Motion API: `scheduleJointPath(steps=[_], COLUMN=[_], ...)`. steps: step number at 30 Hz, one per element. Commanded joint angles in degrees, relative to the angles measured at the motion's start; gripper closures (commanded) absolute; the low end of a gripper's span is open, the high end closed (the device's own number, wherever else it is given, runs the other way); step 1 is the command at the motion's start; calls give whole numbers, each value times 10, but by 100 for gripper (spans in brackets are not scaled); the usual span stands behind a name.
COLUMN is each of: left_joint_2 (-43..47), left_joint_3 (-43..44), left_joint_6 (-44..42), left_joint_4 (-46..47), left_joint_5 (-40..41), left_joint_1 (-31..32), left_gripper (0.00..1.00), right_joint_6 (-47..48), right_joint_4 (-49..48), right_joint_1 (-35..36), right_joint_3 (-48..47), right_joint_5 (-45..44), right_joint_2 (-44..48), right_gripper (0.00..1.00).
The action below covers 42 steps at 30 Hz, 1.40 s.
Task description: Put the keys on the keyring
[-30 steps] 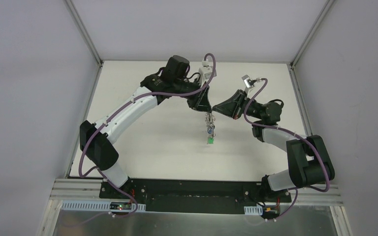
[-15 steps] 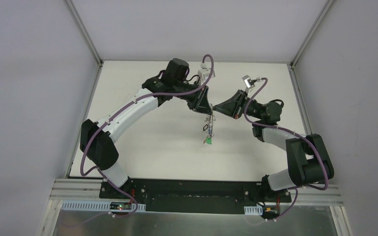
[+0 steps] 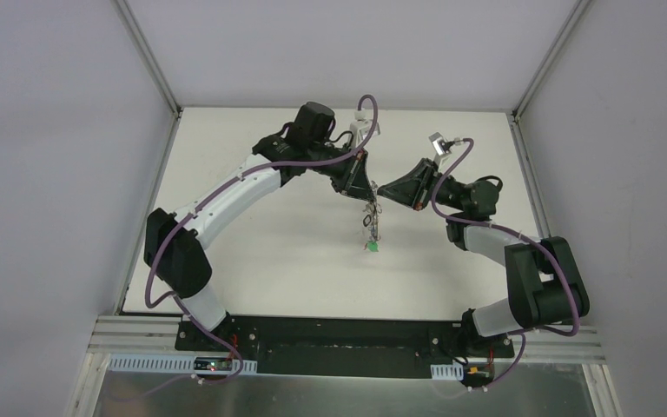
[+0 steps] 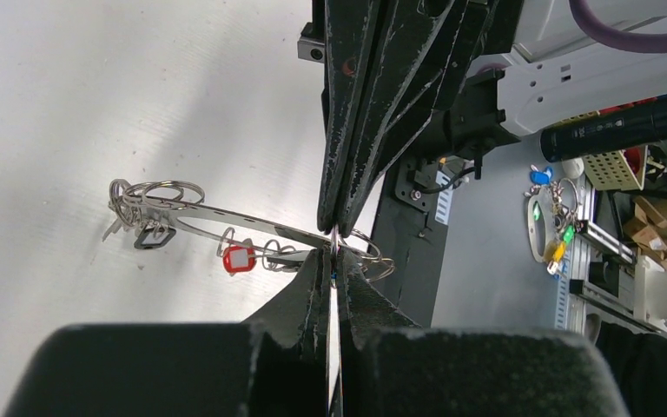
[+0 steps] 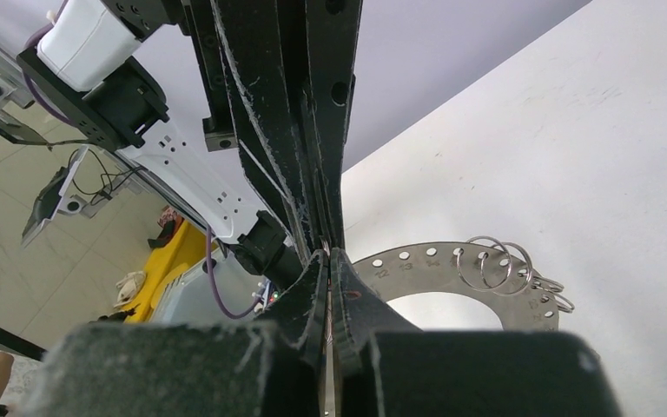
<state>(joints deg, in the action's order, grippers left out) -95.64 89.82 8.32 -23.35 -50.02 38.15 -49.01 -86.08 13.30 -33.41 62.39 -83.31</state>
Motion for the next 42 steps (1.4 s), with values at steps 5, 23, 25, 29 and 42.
scheduleJointPath(steps=[5, 23, 25, 29, 42], left_joint_2=[-23, -137, -144, -146, -154], left_joint_3=[111, 349, 359, 361, 361], left_joint_6=[-113, -215, -208, -202, -190], left_joint_4=[-174, -551, -558, -561, -558], left_joint_5=[49, 134, 131, 141, 139], left_joint_1=[2, 68, 71, 79, 87], left_gripper=[100, 100, 100, 100, 100], right_joint_6=[46, 109, 110, 113, 117], right_joint_4=[-77, -61, -61, -60, -50], right_joint_1=[-4, 51, 58, 75, 101], right_joint_3=[-15, -15, -14, -13, -16], right_joint_5=[59, 108, 112, 119, 115], right_joint_2=[12, 16, 14, 12, -1], right_gripper=[86, 64, 63, 62, 69])
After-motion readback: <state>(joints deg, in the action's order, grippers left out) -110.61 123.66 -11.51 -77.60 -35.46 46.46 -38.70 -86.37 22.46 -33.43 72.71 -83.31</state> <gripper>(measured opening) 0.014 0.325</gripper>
